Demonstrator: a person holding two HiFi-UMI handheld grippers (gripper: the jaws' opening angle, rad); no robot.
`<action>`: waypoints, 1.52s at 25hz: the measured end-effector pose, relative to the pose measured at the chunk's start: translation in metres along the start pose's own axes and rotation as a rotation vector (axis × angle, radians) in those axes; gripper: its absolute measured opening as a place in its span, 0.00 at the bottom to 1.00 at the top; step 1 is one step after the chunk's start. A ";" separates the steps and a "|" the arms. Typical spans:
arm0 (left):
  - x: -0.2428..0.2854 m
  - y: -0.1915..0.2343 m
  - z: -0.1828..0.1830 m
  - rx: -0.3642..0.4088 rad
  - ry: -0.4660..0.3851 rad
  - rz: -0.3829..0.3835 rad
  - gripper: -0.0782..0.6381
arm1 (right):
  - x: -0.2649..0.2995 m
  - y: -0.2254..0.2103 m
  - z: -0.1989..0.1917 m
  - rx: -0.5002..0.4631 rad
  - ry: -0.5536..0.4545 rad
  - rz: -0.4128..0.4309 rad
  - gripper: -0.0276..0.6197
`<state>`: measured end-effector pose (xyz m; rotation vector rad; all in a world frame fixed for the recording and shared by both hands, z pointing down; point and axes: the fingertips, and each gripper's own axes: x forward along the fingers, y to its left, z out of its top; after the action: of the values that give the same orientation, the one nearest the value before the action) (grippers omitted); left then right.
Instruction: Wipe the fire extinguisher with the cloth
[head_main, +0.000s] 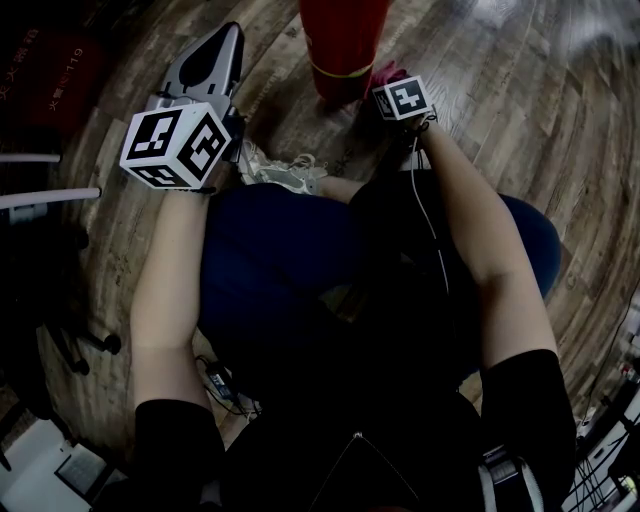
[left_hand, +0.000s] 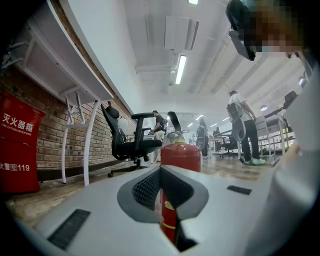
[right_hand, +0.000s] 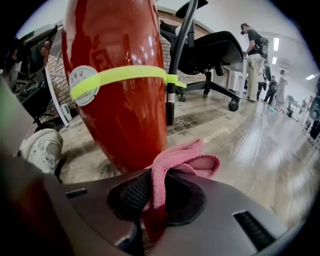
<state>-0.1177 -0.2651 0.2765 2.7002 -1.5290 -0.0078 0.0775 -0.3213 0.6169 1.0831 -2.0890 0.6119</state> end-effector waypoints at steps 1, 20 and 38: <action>0.000 0.000 0.000 -0.001 0.000 0.001 0.13 | 0.002 0.003 -0.002 -0.006 0.009 0.010 0.14; -0.007 -0.001 -0.005 0.044 0.019 0.034 0.13 | -0.044 -0.043 0.017 0.273 -0.163 -0.110 0.14; -0.018 -0.012 -0.003 0.095 0.017 0.054 0.13 | -0.271 -0.002 0.164 0.380 -0.839 -0.107 0.14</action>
<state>-0.1167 -0.2434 0.2785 2.7212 -1.6373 0.0906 0.1300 -0.2947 0.3059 1.9019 -2.6373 0.5687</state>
